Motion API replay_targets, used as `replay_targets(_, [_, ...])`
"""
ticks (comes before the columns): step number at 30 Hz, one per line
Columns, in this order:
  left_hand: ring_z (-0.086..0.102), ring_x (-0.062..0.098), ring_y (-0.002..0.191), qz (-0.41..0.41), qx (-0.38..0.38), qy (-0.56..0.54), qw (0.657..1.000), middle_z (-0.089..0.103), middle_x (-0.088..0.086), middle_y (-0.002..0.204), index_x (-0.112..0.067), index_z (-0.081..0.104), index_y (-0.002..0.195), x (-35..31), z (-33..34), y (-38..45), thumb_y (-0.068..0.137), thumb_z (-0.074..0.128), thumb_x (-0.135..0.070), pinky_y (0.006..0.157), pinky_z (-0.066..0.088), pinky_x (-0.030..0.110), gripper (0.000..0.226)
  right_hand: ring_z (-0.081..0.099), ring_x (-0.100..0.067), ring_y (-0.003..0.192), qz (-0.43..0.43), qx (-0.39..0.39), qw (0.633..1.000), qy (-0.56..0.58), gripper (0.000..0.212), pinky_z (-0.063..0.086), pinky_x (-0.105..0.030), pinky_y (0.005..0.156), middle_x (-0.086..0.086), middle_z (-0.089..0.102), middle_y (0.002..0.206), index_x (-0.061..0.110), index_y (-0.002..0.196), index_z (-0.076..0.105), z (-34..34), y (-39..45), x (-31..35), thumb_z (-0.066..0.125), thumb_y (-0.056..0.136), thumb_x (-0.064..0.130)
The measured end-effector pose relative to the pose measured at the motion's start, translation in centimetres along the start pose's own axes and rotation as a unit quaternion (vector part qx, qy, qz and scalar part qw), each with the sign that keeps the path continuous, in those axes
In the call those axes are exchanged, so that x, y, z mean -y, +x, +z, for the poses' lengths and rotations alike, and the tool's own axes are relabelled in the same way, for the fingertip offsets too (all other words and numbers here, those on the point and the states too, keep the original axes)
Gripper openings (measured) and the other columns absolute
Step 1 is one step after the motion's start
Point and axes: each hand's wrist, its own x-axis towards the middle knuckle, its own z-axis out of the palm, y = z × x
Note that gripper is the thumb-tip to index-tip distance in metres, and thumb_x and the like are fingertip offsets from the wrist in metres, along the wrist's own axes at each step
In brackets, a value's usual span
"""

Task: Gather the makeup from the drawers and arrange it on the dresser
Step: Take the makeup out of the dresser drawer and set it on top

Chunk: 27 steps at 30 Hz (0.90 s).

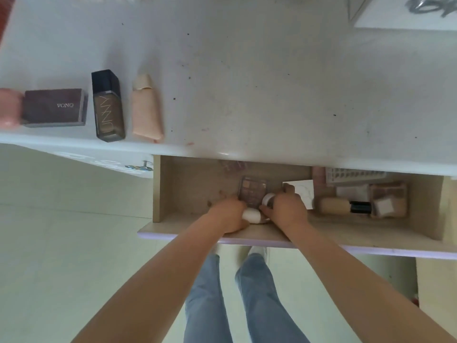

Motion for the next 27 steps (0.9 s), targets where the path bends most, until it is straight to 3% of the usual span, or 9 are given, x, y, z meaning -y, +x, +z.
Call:
replay_targets(4, [0.054,0.029,0.11,0.017,0.009,0.118,0.993,0.053,0.015,0.125,-0.008,0.049,0.124,-0.1,-1.1,-0.7,0.093,0.046,-0.032,0.09,0.044,0.035,0.04,0.038,-0.034,0.123,0.013,-0.016,0.999,0.041,0.046,0.04,-0.033,0.094,-0.016,0.028,0.141,0.005,0.119,0.057,0.2,-0.2,0.2,0.055,0.086,0.037])
replay_targets(8, [0.057,0.029,0.102,0.022,-0.003,0.107,0.994,0.058,0.014,0.118,-0.008,0.05,0.12,0.8,-2.7,-2.5,0.094,0.043,-0.034,0.076,0.041,0.031,0.038,0.049,-0.032,0.114,0.014,-0.046,0.994,0.102,0.052,0.041,-0.03,0.082,-0.02,0.048,0.13,0.0,0.115,0.056,-0.6,-0.7,-0.5,0.055,0.086,0.043])
replay_targets(12, [0.056,0.027,0.084,0.021,-0.08,-0.122,0.989,0.06,0.007,0.089,-0.01,0.055,0.097,2.7,-2.9,-6.3,0.091,0.044,-0.038,0.061,0.034,0.019,0.03,0.056,-0.029,0.099,-0.02,-0.028,0.979,0.202,0.044,0.041,-0.029,0.077,-0.015,0.062,0.108,0.006,0.116,0.051,-2.4,-3.2,-1.2,0.062,0.083,0.033])
replay_targets(15, [0.054,0.006,0.065,0.019,-0.231,-0.354,0.906,0.051,-0.01,0.07,-0.025,0.047,0.077,3.2,-3.1,-9.3,0.077,0.038,-0.037,0.051,0.039,0.008,0.015,0.057,-0.023,0.09,-0.096,-0.058,0.957,0.266,0.027,0.048,-0.032,0.076,-0.005,0.058,0.094,0.018,0.098,0.053,-4.3,-5.4,-0.5,0.068,0.076,0.023])
replay_targets(18, [0.062,-0.006,0.064,0.028,-0.291,-0.527,0.798,0.056,-0.01,0.086,-0.022,0.045,0.107,3.1,-5.6,-10.7,0.089,0.047,-0.025,0.047,0.048,0.01,0.019,0.05,-0.007,0.085,-0.176,-0.11,0.939,0.273,0.045,0.045,-0.022,0.079,0.002,0.049,0.098,0.015,0.117,0.053,-7.1,-6.5,1.5,0.065,0.076,0.028])
replay_targets(20, [0.065,-0.005,0.065,0.031,-0.283,-0.576,0.766,0.056,-0.011,0.092,-0.022,0.036,0.12,3.3,-8.0,-10.6,0.094,0.047,-0.013,0.05,0.054,0.015,0.03,0.045,-0.005,0.078,-0.226,-0.159,0.93,0.244,0.064,0.038,-0.012,0.077,0.002,0.045,0.098,0.011,0.129,0.047,-9.2,-6.0,3.6,0.057,0.073,0.041])
replay_targets(22, [0.062,-0.002,0.072,0.028,-0.3,-0.553,0.777,0.054,-0.011,0.095,-0.023,0.034,0.128,4.0,-10.3,-10.0,0.093,0.048,-0.012,0.055,0.055,0.013,0.039,0.042,-0.011,0.082,-0.245,-0.201,0.927,0.201,0.073,0.035,-0.016,0.077,0.001,0.043,0.099,0.008,0.136,0.038,-10.8,-4.5,5.6,0.057,0.076,0.043])
replay_targets(24, [0.054,-0.001,0.077,0.0,-0.324,-0.517,0.792,0.05,-0.007,0.102,-0.02,0.033,0.133,4.7,-12.4,-8.9,0.093,0.05,-0.014,0.051,0.051,0.009,0.044,0.045,-0.017,0.094,-0.222,-0.213,0.933,0.189,0.07,0.03,-0.018,0.081,-0.002,0.047,0.106,0.01,0.139,0.032,-11.9,-2.6,7.2,0.064,0.08,0.03])
replay_targets(27, [0.053,0.008,0.084,-0.041,-0.347,-0.49,0.799,0.046,-0.002,0.109,-0.016,0.031,0.136,5.6,-13.9,-7.4,0.093,0.051,-0.013,0.052,0.05,0.011,0.048,0.046,-0.026,0.113,-0.219,-0.252,0.925,0.179,0.055,0.023,-0.013,0.085,-0.007,0.053,0.122,0.008,0.128,0.045,-12.1,-0.3,9.0,0.067,0.078,0.018])
